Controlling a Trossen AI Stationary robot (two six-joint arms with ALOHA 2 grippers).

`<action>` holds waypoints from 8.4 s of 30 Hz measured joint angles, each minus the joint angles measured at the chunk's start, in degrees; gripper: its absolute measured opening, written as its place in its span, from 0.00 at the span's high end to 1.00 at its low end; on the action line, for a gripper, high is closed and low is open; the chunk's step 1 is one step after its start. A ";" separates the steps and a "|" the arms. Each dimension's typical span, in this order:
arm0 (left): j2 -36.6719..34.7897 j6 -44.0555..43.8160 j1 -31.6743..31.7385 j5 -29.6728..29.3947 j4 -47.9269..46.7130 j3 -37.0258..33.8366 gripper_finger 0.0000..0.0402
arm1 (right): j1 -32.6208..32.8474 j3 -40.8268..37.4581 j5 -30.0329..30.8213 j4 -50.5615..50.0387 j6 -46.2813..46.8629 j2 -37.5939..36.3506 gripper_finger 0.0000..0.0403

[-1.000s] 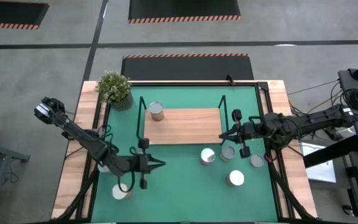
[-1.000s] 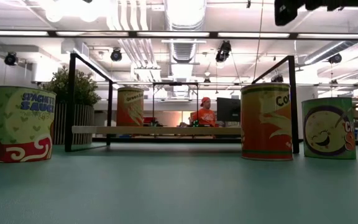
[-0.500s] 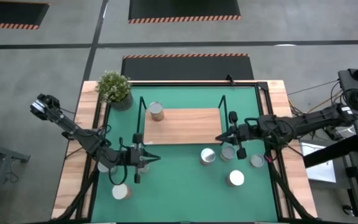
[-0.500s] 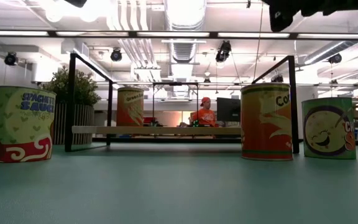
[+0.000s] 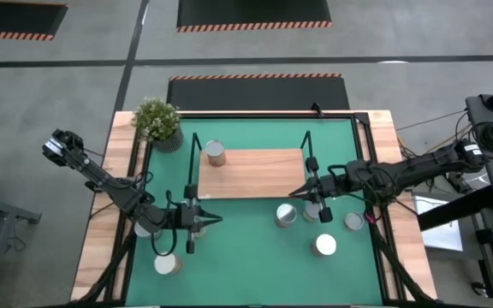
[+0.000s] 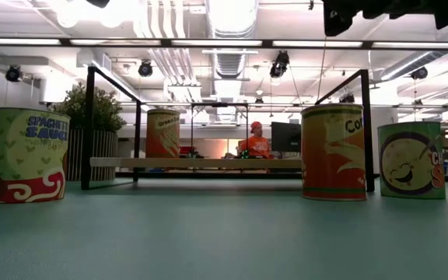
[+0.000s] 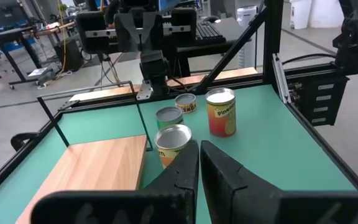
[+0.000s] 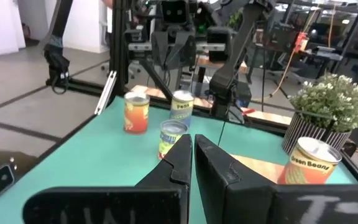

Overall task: Pick and place cans onto a shelf
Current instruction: Put the top canned corn on the shelf

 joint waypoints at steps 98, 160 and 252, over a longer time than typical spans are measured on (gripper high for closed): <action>0.00 13.27 0.00 -0.13 -2.65 8.61 1.00 | 13.75 39.08 30.93 -62.06 18.82 26.60 0.98; -0.02 13.54 0.00 -0.06 -2.26 8.59 1.00 | 7.86 46.31 11.83 -76.54 27.84 45.37 0.26; -0.07 13.92 -0.02 -0.08 -2.17 8.59 1.00 | -11.24 44.46 13.48 -42.47 1.90 45.87 0.97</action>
